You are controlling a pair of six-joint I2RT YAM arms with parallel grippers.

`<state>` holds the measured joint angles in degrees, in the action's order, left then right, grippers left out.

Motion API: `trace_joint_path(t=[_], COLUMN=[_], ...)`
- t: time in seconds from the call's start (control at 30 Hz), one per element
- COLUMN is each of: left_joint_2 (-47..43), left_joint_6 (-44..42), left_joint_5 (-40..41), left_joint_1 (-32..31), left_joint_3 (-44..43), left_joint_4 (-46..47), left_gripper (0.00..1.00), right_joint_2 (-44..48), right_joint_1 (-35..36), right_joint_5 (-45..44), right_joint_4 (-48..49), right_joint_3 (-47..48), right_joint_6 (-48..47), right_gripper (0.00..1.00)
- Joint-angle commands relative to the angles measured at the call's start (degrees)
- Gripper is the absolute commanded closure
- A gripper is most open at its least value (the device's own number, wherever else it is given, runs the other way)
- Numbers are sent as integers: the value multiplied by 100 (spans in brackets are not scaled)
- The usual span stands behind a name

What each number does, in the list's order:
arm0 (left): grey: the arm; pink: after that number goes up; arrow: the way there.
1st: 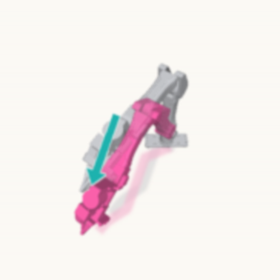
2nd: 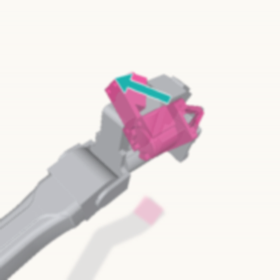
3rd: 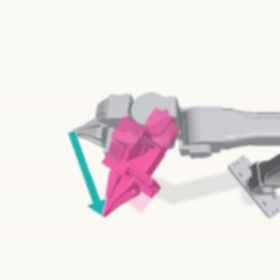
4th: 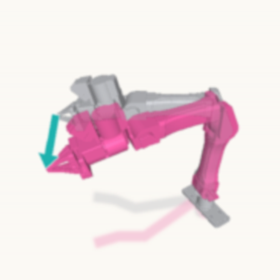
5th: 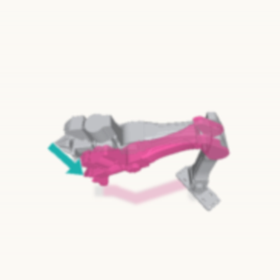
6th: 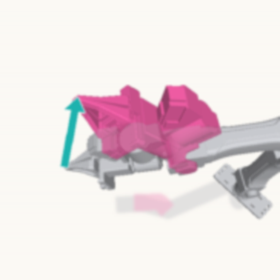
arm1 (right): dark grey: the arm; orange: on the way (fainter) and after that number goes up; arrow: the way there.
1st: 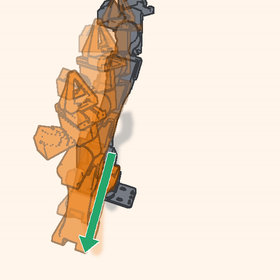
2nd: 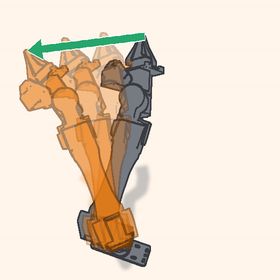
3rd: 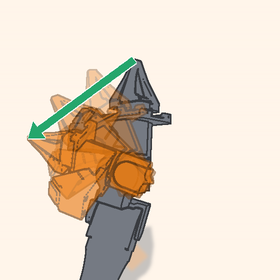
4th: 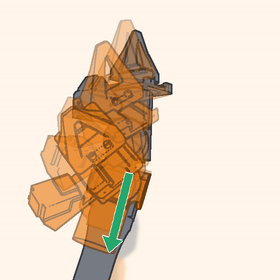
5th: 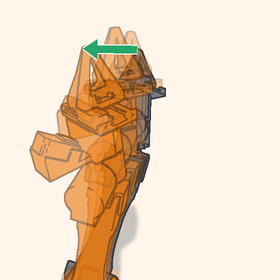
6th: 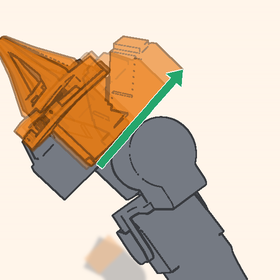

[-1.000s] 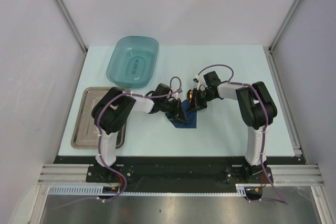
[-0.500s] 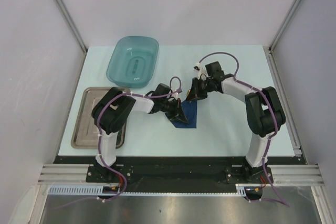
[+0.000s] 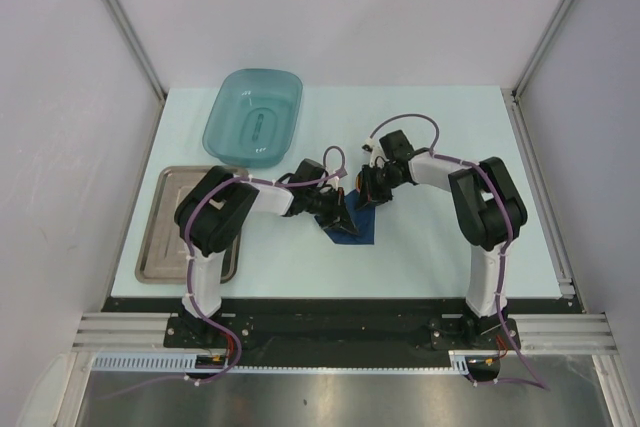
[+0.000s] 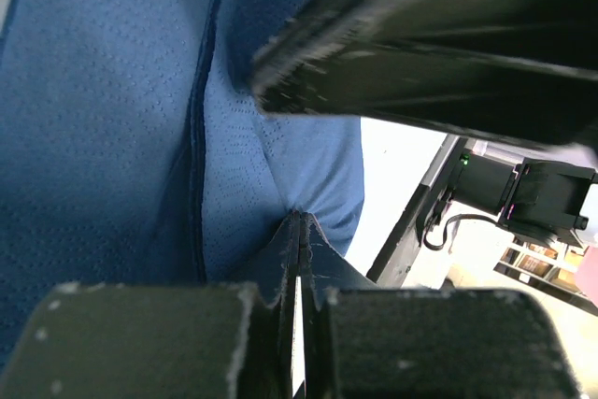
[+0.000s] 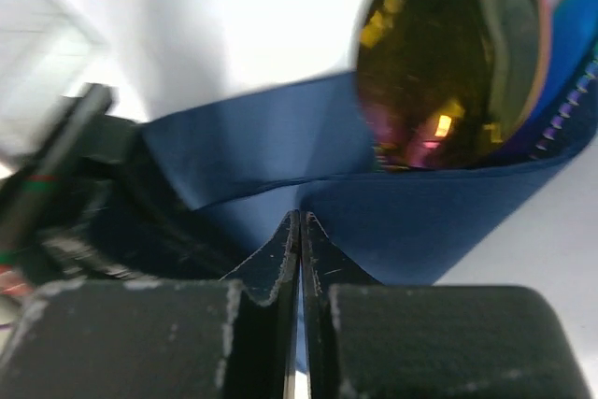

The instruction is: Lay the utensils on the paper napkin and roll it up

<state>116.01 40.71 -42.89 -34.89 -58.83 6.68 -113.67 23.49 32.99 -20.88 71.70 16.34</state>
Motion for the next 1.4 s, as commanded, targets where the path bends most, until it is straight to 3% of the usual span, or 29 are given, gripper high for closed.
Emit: trace_joint_path(t=[0.0, 0.07, 0.17, 0.27, 0.3, 0.5, 0.63, 0.8, 1.2, 1.37], left_joint_2=[89, 71, -104, -655, -858, -1826, -1924, -1451, -210, -26], left_joint_6=[-107, -107, -116, -151, -203, -731, -880, -951, -213, -370], left_joint_5=[457, 440, 370, 308, 317, 501, 597, 589, -61, -35], left_joint_1=[97, 97, 123, 272, 334, 1054, 1494, 1477, 845, 800], left_joint_3=[126, 117, 152, 344, 407, 784, 1136, 1137, 496, 56], left_joint_4=[-360, -343, -202, 35, 61, -1044, -1248, -941, 237, 335], left_gripper=[99, 99, 89, 72, 61, 39, 37, 36, 36, 35], right_joint_2=[-112, -191, -340, -428, -437, -463, -463, -542, -648, -701], right_joint_1=[60, 103, 139, 183, 183, 183, 183, 174, 165, 156], right_joint_5=[-398, -477, -496, -522, -531, -522, -540, -504, -504, -487], right_joint_4=[-109, -83, -39, 23, 23, 49, 76, 93, 32, 41], right_joint_3=[-16, -51, -77, -95, -95, -200, -209, -148, -25, 10], right_joint_6=[-254, -333, -385, -429, -456, -518, -526, -491, -509, -456], right_gripper=[97, 98, 98, 99, 99, 100, 100, 100, 100, 100])
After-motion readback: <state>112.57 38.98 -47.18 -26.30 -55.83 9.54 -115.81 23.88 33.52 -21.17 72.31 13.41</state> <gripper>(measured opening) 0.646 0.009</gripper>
